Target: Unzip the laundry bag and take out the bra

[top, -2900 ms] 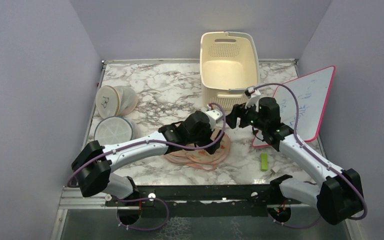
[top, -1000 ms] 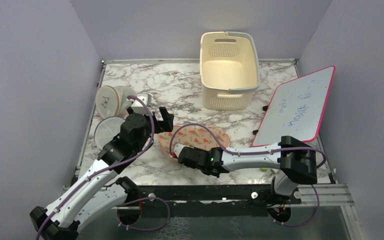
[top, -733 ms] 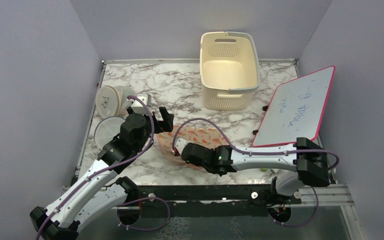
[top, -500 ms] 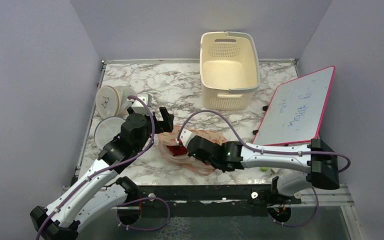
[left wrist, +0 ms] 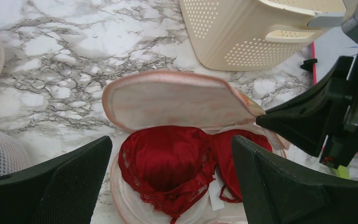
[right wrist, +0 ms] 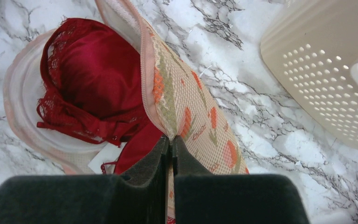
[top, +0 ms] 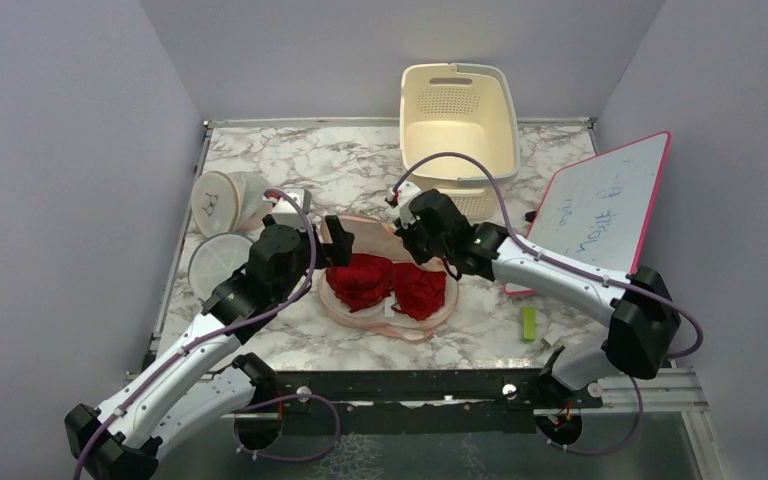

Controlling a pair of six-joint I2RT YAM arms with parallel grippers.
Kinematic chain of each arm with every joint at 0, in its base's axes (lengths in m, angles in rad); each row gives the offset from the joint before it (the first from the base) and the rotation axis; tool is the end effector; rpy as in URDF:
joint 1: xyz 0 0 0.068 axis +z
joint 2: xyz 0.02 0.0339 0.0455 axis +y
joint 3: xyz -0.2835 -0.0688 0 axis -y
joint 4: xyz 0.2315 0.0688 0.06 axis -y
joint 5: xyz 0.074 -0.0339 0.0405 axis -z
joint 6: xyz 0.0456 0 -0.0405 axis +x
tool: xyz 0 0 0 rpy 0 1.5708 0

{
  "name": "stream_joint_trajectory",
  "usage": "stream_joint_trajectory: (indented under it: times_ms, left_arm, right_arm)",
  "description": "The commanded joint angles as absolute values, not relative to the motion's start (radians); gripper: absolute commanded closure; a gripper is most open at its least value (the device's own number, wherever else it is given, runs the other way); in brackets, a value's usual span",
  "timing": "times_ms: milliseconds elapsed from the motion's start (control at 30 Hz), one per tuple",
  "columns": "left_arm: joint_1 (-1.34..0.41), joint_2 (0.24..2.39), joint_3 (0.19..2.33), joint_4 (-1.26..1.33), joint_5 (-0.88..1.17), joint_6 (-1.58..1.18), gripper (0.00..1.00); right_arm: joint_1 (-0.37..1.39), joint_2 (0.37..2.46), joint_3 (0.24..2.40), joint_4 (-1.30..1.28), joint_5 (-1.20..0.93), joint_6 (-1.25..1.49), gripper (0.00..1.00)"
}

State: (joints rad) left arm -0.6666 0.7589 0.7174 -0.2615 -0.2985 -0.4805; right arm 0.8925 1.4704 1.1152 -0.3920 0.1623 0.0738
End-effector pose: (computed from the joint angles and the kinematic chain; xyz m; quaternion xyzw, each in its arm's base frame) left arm 0.1343 -0.0886 0.3238 -0.0137 0.8015 -0.2172 0.5570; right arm 0.2045 0.2421 0.2904 -0.3338 0.8508 0.1196 0.3878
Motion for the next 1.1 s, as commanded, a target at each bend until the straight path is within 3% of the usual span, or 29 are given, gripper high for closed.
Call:
stream_joint_trajectory:
  times_ms: [0,167,367,533,667,867,1067]
  left_arm:
    - [-0.663,0.775,0.694,-0.241,-0.241,-0.497,0.05]
    - [-0.663,0.8,0.678,-0.24,-0.209,-0.508,0.05]
    - [-0.663,0.83,0.67,-0.25,-0.162,-0.508,0.05]
    - [-0.663,0.864,0.66,-0.25,-0.117,-0.496,0.04]
    - [-0.663,0.926,0.662,-0.242,-0.082,-0.493,0.04]
    - [-0.663,0.992,0.664,-0.202,-0.063,-0.494,0.04]
    - [-0.663,1.043,0.671,-0.167,-0.049,-0.503,0.04]
  right_arm:
    - [0.844,1.53,1.176,-0.372,0.108,0.036,0.99]
    - [0.797,1.592,1.239,-0.367,0.122,-0.003,0.98]
    - [0.784,1.677,1.349,-0.435,0.193,-0.05,0.85]
    - [0.783,1.651,1.379,-0.488,0.222,-0.045,0.56]
    - [0.784,1.577,1.366,-0.541,0.212,-0.022,0.42]
    - [0.783,1.413,1.262,-0.58,0.141,0.026,0.32]
    - [0.784,1.266,1.107,-0.541,-0.038,0.099,0.3]
